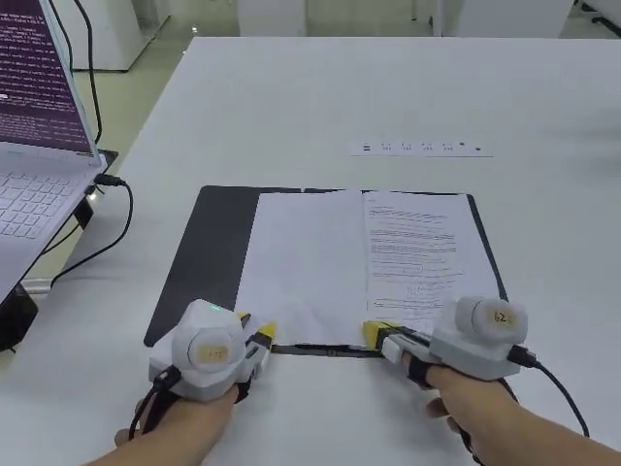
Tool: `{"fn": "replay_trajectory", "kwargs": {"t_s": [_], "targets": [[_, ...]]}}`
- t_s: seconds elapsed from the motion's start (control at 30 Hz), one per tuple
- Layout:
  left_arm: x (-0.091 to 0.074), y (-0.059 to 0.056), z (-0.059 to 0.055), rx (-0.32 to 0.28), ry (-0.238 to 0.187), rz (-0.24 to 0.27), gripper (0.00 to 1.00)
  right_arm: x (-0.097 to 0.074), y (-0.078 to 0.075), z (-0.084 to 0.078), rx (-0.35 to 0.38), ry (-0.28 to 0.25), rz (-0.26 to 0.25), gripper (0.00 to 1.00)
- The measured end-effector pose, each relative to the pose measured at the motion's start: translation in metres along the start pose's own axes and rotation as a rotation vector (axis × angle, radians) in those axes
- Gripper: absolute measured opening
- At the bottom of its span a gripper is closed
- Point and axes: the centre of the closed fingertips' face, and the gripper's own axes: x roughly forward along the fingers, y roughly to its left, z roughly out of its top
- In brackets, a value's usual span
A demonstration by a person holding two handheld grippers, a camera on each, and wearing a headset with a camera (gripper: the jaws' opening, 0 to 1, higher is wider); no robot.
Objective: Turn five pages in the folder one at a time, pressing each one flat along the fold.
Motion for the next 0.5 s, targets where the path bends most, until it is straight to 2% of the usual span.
{"fn": "replay_trajectory", "kwargs": {"t_s": [0.27, 0.4, 0.5], "targets": [[0.0, -0.001, 0.0, 0.004, 0.001, 0.002, 0.2, -0.013, 0.007, -0.012, 0.021, 0.029, 0.004, 0.0], [0.0, -0.001, 0.0, 0.007, 0.004, 0.004, 0.2, -0.023, 0.014, -0.022, 0.006, 0.076, 0.015, 0.0], [-0.001, -0.001, 0.0, 0.007, 0.007, 0.005, 0.2, -0.034, 0.019, -0.018, 0.021, 0.058, 0.022, 0.0]]}}
